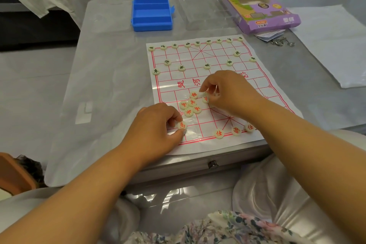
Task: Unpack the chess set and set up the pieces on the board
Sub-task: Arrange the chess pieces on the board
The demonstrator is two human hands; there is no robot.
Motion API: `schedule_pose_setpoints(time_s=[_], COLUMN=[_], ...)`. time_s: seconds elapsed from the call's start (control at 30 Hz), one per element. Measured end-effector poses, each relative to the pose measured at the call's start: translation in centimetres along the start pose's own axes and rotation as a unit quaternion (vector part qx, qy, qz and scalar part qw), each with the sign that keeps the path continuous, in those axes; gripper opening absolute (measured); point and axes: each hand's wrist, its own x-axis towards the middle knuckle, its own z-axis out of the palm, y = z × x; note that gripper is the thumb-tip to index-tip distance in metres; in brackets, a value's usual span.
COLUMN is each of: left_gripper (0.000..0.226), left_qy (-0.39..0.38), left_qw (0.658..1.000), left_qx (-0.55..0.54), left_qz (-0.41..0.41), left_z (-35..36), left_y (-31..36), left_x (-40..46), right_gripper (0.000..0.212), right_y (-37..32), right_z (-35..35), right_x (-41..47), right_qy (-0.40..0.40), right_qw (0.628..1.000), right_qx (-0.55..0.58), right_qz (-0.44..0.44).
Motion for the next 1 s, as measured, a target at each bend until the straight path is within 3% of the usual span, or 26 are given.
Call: schedule_pose_setpoints(time_s=[0.37,0.57,0.8,1.0], left_gripper=[0.017,0.017,0.018,0.018], left_qy=[0.003,0.004,0.010,0.008], left_qw=[1.000,1.000,1.000,1.000], left_qx=[0.004,-0.005,-0.013,-0.015], left_qz=[0.001,0.003,-0.007,-0.008], left_z=[0.2,0.1,0.2,0.2], left_y=[0.0,-0.1,0.1,0.0], left_x=[0.2,0.1,0.1,0.0], right_gripper=[0.029,0.032,0.029,0.032], right_y=[-0.2,-0.8,-1.5,-1.2], right_z=[1.8,-0.8,-0.7,0.6], right_x=[2.8,0.5,-6.0,-5.9], right_qy=[-0.016,-0.015,-0.113,-0.115], right_qw=[0.995,0.996,0.986,0.983], right_qx=[-0.090,-0.085,-0.078,-0.096], right_qz=[-0.036,-0.033,-0.096,-0.102])
